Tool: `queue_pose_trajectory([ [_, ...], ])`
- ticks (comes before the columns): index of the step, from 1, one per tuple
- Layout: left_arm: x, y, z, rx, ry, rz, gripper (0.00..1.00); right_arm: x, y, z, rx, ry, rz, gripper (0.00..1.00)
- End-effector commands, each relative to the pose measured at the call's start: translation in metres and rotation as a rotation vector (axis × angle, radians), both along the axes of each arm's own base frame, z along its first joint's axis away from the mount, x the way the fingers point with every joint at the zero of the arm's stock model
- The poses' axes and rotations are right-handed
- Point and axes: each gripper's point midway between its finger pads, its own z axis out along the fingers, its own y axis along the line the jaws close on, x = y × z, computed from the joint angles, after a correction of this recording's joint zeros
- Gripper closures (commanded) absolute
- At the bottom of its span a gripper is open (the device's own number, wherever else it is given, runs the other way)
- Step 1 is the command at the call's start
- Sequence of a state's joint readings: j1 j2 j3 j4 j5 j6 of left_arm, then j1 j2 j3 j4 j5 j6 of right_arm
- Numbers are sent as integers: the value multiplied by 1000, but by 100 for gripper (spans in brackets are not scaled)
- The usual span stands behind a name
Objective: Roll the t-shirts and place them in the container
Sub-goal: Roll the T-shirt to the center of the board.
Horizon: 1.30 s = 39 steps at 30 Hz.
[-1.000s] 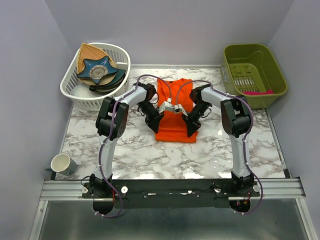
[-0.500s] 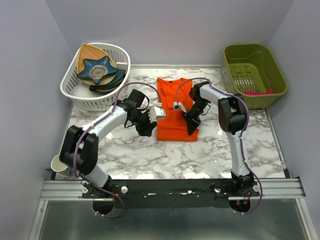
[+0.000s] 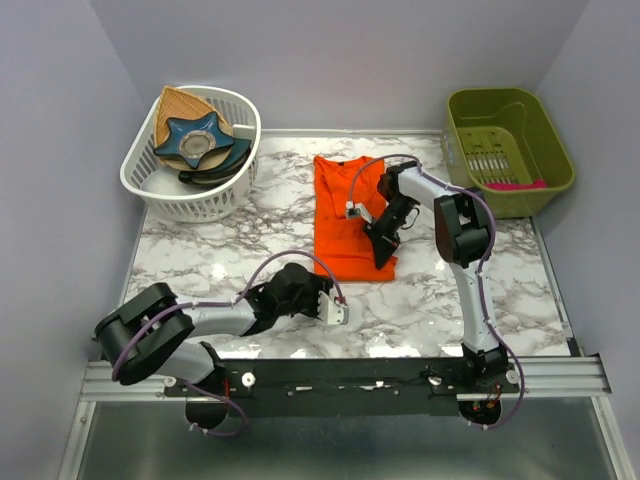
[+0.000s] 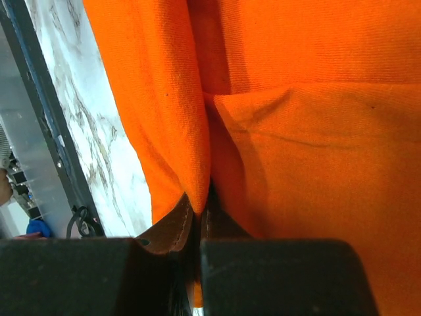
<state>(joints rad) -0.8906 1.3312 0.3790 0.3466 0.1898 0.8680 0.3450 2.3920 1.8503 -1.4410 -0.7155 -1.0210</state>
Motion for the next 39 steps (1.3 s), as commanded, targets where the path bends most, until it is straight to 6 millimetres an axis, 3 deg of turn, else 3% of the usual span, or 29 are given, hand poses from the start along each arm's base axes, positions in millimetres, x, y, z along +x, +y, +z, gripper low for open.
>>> queue_pose_trajectory([
  [1, 32, -19, 24, -54, -256, 105, 37, -11, -18, -11, -83, 71, 42, 96],
  [6, 47, -18, 8, 35, -329, 167, 37, -11, -17, -11, -73, 72, 51, 97],
  [7, 50, -15, -2, 71, -326, 180, 37, -12, -17, -10, -70, 71, 52, 97],
  [12, 60, -9, -20, 179, -321, 230, 43, -12, -17, -10, -60, 68, 57, 98],
  [16, 57, -14, -29, 245, -215, 218, 59, -12, -17, -9, -58, 67, 57, 98],
  [17, 55, -14, -32, 258, -194, 209, 70, -12, -16, -9, -57, 67, 57, 98],
  [20, 49, -14, -37, 299, -130, 183, 86, -12, -17, -10, -59, 70, 54, 97],
  [23, 52, -15, -37, 301, -66, 187, 99, -12, -18, -7, -63, 67, 46, 84],
  [25, 55, -16, -34, 305, -10, 200, 100, -10, -17, 1, -50, 52, 22, 71],
  [30, 57, -9, -29, 286, 138, 216, 100, 28, -25, 36, 0, -83, -141, 39],
  [33, 53, -10, -25, 268, 203, 197, 100, 42, -41, 58, 33, -182, -215, 36],
  [34, 53, -11, -23, 265, 214, 187, 100, 35, -46, 58, 31, -185, -225, 35],
  [35, 51, -12, -22, 265, 224, 174, 100, 42, -50, 56, 45, -245, -241, 34],
  [36, 48, -11, -22, 273, 241, 159, 100, 43, -51, 75, 68, -337, -241, 32],
  [37, 48, -14, -19, 259, 258, 140, 100, 42, -52, 81, 86, -392, -235, 32],
  [38, 48, -15, -18, 254, 271, 130, 100, 31, -53, 65, 112, -437, -196, 31],
  [39, 45, -14, -17, 260, 291, 110, 100, 28, -49, 93, 170, -568, -176, 1],
])
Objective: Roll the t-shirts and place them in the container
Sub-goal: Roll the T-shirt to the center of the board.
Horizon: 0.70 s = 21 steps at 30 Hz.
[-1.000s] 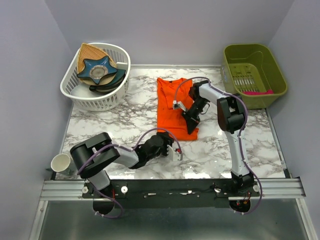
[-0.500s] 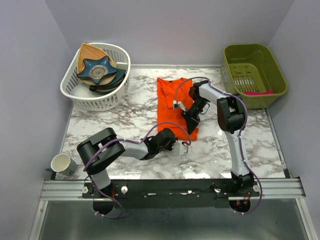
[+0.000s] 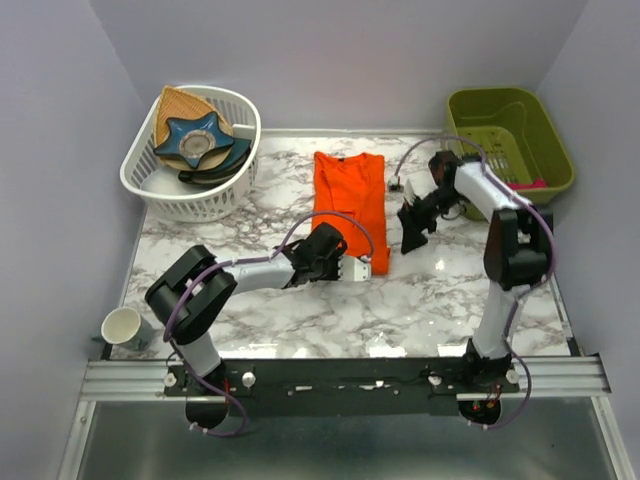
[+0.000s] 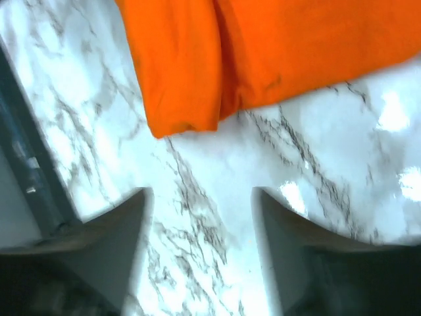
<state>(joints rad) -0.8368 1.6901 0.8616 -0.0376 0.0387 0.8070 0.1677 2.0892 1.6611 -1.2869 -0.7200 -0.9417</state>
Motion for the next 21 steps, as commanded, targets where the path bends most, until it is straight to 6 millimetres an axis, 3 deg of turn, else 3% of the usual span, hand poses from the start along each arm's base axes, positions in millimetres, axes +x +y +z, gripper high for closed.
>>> queue_pose_trajectory([
  [1, -29, -3, 1, -37, 199, -92, 100, -7, 5, 35, 84, -431, 71, 0],
  [3, -30, -4, 4, -46, 231, -91, 100, -17, 13, 21, 91, -599, 131, 0],
  [4, -29, -9, 8, -53, 245, -106, 100, -20, 17, 39, 100, -713, 150, 0],
  [5, -31, -10, 9, -65, 276, -115, 100, -11, 24, 47, 114, -827, 165, 0],
  [6, -37, -8, 8, -58, 319, -122, 100, -31, 29, 26, 102, -815, 203, 0],
  [8, -36, -14, 14, -84, 370, -128, 100, -29, 39, 39, 120, -950, 227, 0],
  [10, -38, -16, 18, -93, 411, -123, 100, -43, 47, 26, 109, -963, 275, 0],
  [14, -36, -16, 18, -101, 442, -100, 100, -50, 59, 19, 119, -954, 309, 0],
  [21, -32, -15, 21, -124, 474, -80, 100, -48, 66, 2, 82, -964, 330, 0],
])
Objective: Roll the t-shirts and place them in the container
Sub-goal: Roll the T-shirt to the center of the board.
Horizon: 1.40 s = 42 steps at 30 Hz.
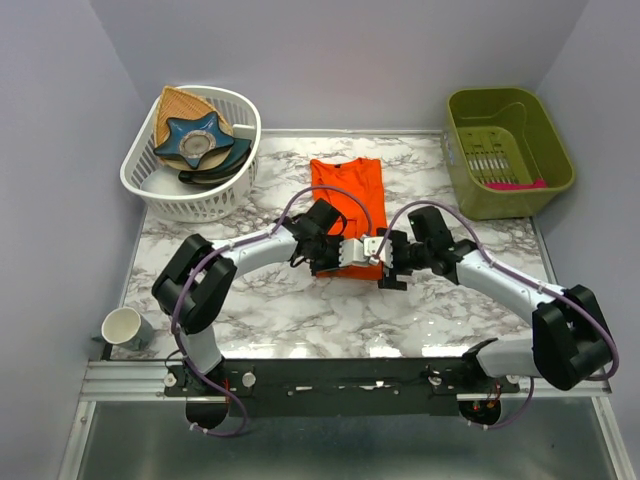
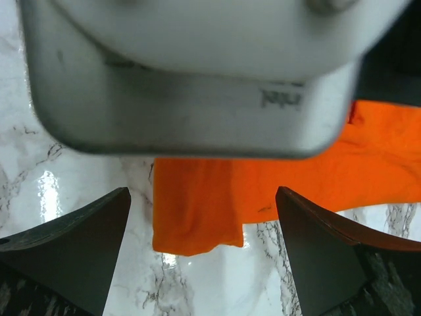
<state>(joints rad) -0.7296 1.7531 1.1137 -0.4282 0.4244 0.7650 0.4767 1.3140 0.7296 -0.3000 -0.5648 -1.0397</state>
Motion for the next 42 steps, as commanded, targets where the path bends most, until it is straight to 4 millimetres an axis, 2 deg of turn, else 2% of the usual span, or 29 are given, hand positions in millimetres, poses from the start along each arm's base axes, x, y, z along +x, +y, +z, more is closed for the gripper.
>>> queue_pose_trajectory([
  [1, -6, -5, 6, -39, 92, 2, 100, 11, 6, -11, -26, -64, 5, 0],
  [6, 3, -1, 6, -44, 174, 42, 100, -6, 11, -17, -33, -46, 77, 0],
  [11, 7, -1, 9, -64, 200, 44, 100, -13, 7, -26, -55, -31, 74, 0],
  [13, 6, 0, 10, -69, 205, 41, 100, -12, 5, -31, -73, -28, 45, 1],
  [17, 6, 0, 11, -70, 204, 33, 100, 6, 7, -33, -84, -51, -24, 2],
  [22, 5, 0, 12, -72, 215, 25, 100, 16, 10, -39, -94, -40, -57, 8],
  [23, 5, 1, 11, -71, 219, 28, 100, 17, 10, -41, -97, -38, -63, 10],
  [25, 5, 2, 13, -77, 226, 26, 100, 20, 9, -43, -106, -28, -90, 23],
  [26, 4, 3, 12, -82, 240, 27, 100, 19, 8, -44, -115, -14, -98, 32],
  [27, 1, 6, 13, -77, 261, 26, 100, 17, 7, -46, -115, 10, -110, 54],
  [29, -2, 5, 16, -89, 291, 7, 100, 10, 6, -44, -122, 54, -110, 67],
  [30, -9, 12, 15, -65, 338, 12, 100, 7, 5, -44, -127, 70, -103, 72],
  [32, -11, 13, 20, -64, 367, -3, 100, -6, 2, -40, -131, 131, -78, 74],
  [33, -21, 20, 22, -49, 419, -6, 100, -9, -1, -39, -129, 145, -71, 74],
  [35, -27, 23, 26, -37, 461, -19, 100, -27, -4, -36, -125, 226, -33, 76],
  [36, -35, 27, 29, -26, 506, -25, 100, -30, -7, -32, -123, 242, -22, 79],
  [38, -38, 32, 31, -21, 559, -14, 100, -46, -10, -27, -118, 323, 9, 83],
  [39, -48, 37, 34, -6, 614, -17, 100, -51, -13, -28, -127, 350, 31, 86],
  [41, -51, 38, 37, -13, 677, -14, 100, -69, -18, -26, -137, 449, 54, 91],
  [42, -58, 42, 40, 5, 726, -11, 100, -67, -20, -23, -131, 463, 62, 92],
])
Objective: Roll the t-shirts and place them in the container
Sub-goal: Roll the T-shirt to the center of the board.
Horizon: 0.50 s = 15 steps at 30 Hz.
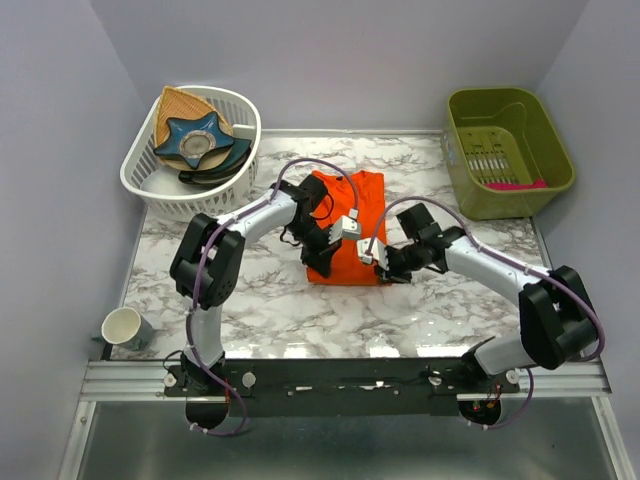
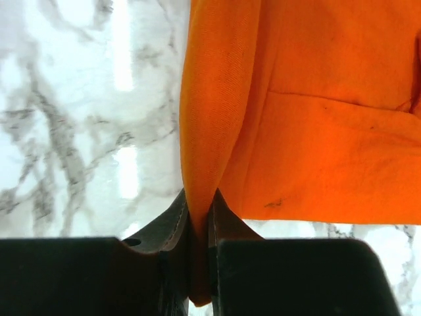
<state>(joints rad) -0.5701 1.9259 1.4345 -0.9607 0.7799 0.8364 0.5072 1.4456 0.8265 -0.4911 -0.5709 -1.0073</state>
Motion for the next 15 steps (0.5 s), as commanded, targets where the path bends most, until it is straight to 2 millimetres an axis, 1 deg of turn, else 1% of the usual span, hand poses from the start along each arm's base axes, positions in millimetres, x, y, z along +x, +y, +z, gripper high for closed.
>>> queue_pose_trajectory([
  [1, -42, 22, 12, 42, 277, -29, 100, -48, -20, 2, -27, 291, 58, 92],
  [2, -41, 21, 12, 45, 294, -30, 100, -58, -25, 1, -47, 359, 57, 93],
  [3, -45, 23, 14, 55, 329, -27, 100, -51, -24, 7, -35, 366, 53, 94],
  [4, -45, 22, 15, 56, 345, -26, 100, -55, -23, 2, -32, 439, 54, 94],
  [5, -42, 20, 13, 51, 368, -21, 100, -61, -27, 4, -45, 504, 46, 94],
  [6, -42, 21, 14, 56, 390, -15, 100, -59, -29, 5, -39, 529, 50, 94],
  [7, -39, 21, 12, 59, 400, -2, 100, -52, -25, 9, -29, 549, 49, 94],
  [8, -35, 18, 9, 59, 415, 11, 100, -57, -28, 6, -49, 626, 45, 94],
  [9, -31, 19, 7, 59, 425, 22, 100, -56, -29, 4, -50, 647, 53, 94],
  [10, -27, 19, 6, 60, 431, 30, 100, -48, -26, 8, -43, 645, 56, 94],
  [11, -20, 16, 1, 62, 440, 38, 100, -53, -29, 3, -63, 713, 53, 94],
  [13, -14, 15, 2, 63, 473, 48, 100, -47, -30, 2, -65, 735, 54, 94],
  [14, -5, 12, -2, 60, 478, 48, 100, -41, -30, 5, -67, 749, 52, 94],
  [15, -4, 13, -1, 69, 497, 52, 100, -37, -31, 1, -69, 769, 51, 94],
])
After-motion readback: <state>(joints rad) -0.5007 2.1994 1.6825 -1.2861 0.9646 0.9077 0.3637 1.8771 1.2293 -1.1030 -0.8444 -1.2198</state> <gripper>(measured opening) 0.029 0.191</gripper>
